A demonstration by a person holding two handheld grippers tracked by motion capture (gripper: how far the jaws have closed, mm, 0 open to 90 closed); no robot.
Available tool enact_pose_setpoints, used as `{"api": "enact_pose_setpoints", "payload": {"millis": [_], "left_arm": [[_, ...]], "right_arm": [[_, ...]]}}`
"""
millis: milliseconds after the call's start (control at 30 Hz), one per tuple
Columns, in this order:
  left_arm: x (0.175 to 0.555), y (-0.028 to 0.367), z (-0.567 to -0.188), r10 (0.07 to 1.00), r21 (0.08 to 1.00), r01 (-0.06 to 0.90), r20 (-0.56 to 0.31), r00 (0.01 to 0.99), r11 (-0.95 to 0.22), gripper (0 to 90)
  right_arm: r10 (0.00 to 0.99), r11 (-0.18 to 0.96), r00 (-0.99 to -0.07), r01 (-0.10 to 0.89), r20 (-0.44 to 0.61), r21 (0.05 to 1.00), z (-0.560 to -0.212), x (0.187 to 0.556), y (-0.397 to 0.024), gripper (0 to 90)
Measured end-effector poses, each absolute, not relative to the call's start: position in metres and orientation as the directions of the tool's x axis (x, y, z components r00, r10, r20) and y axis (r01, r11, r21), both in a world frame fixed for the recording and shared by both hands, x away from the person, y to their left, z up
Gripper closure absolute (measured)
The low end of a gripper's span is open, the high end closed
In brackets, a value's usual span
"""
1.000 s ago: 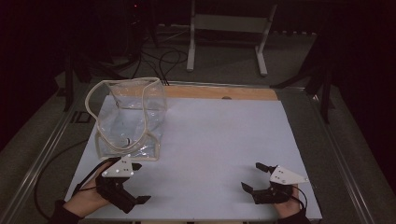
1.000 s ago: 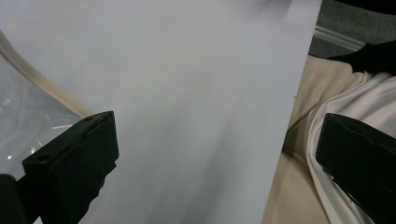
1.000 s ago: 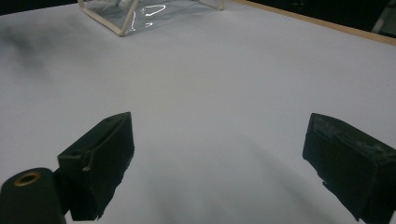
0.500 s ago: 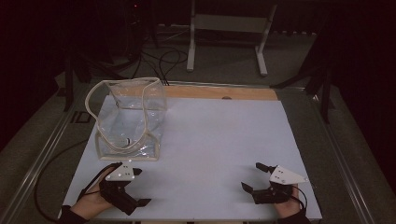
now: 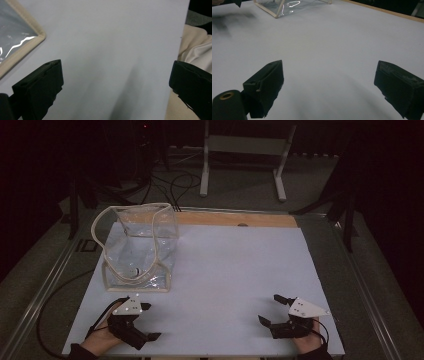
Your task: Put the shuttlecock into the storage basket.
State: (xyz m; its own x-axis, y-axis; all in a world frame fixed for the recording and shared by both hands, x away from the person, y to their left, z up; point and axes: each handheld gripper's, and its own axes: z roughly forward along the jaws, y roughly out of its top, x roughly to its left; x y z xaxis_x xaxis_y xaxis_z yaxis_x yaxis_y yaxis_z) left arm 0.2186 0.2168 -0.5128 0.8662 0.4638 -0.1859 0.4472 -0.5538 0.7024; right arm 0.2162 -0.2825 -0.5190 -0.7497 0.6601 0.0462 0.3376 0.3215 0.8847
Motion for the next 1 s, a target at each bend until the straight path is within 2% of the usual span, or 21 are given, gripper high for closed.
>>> {"api": "enact_pose_setpoints", "payload": {"millis": [300, 667, 1000], "left_arm": [[0.218, 0.222, -0.528, 0.500, 0.703, 0.492, -0.220, 0.837, -0.514, 0.3], [0.218, 0.226, -0.535, 0.561, 0.708, 0.503, -0.182, 0.808, -0.495, 0.3], [0.219, 0.228, -0.539, 0.601, 0.733, 0.520, -0.192, 0.776, -0.438, 0.3]], "right_arm": [[0.658, 0.325, -0.752, 0.330, 0.038, 0.886, -0.520, 0.217, -0.282, 8.7], [0.659, 0.326, -0.751, 0.336, 0.042, 0.884, -0.521, 0.217, -0.283, 8.7], [0.657, 0.329, -0.752, 0.339, 0.044, 0.882, -0.521, 0.216, -0.282, 8.7]]}}
